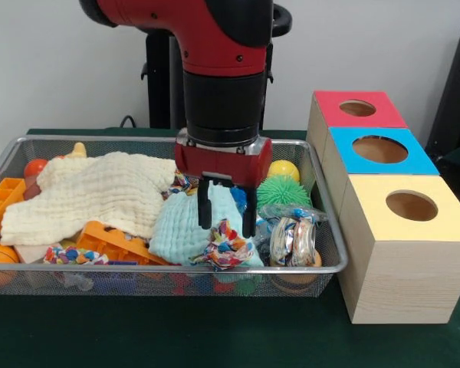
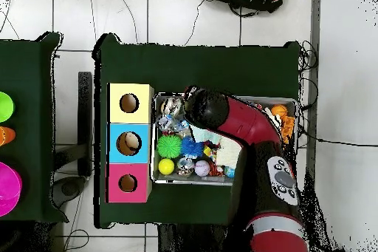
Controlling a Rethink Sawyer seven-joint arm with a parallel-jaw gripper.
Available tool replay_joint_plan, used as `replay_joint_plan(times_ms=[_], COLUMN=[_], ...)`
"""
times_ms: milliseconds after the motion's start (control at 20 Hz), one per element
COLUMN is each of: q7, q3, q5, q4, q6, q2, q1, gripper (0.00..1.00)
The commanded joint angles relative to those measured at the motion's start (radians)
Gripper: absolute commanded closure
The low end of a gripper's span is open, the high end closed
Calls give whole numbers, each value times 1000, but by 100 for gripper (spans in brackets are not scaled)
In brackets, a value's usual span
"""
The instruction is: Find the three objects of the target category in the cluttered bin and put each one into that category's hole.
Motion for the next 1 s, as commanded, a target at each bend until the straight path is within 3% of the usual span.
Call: replay_joint_plan(times_ms=[50,1000], q7=[63,75], q3=[124,132], q5=[-18,-60], q4=[7,37], q6=[-28,-153], q2=[63,113], q1=[-40,-30], gripper=[0,0])
